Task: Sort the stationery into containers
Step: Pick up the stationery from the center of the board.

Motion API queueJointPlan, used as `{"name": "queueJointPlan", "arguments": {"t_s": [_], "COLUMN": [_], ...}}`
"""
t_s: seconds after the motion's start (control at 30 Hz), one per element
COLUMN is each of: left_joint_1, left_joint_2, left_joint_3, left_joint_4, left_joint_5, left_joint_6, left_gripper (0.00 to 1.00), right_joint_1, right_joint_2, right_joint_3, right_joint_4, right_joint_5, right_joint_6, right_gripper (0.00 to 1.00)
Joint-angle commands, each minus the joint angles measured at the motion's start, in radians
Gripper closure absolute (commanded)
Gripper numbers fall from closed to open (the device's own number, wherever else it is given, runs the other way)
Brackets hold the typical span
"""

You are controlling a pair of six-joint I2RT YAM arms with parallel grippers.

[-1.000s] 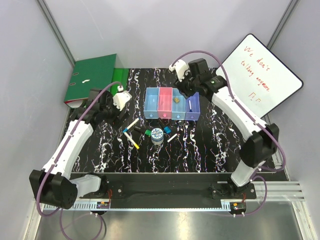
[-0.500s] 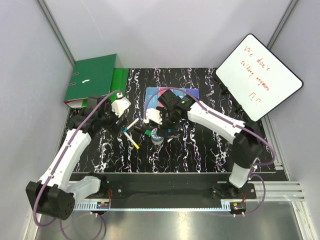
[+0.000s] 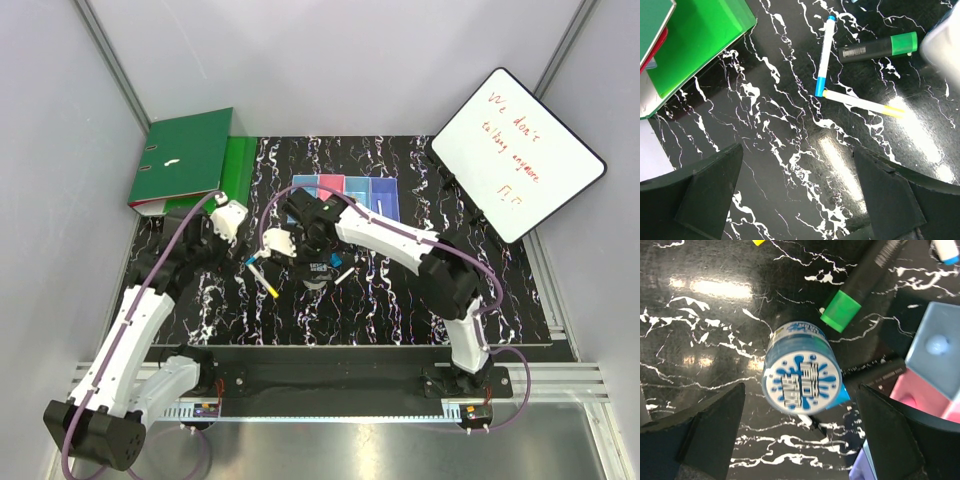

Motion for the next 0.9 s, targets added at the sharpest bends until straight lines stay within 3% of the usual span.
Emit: {"name": "queueJointPlan", "arguments": {"t_s": [0.0,0.27,0.53,0.7,0.87], "left_joint_1": [0.003,0.003,0.003,0.003,0.003], "left_joint_2": [-0.028,-0.038,-0.039,-0.038,-0.041], "left_joint_3": [-0.001,0.016,0.013,0.013,0.002], "left_joint_4": [0.052,0.052,0.052,0.052,0.052], "left_joint_5": [-0.022,-0.004,0.001,0.006,-0.008], "left_joint_6": [-0.033,-0.033,-0.018,-0.015,0.001], "left_gripper": [0.01,0.01,0.01,0.01,0.01], "right_joint_1": [0.005,0.005,0.005,0.005,0.003], "right_joint_2": [0.039,0.078,0.087,0.062,0.003], "right_joint_3": [0.048,0.044,0.057,0.047,0.022], "right_joint_4": [0.006,0.034,0.046,0.046,0.046], "right_joint_5": [-0.026,-0.013,-0.001,0.019,0.076], "right_joint_6": [-0.001,0.006,0.028,0.029,0.042], "right_gripper": [0.00,0.03,0.37,0.47,0.50]}}
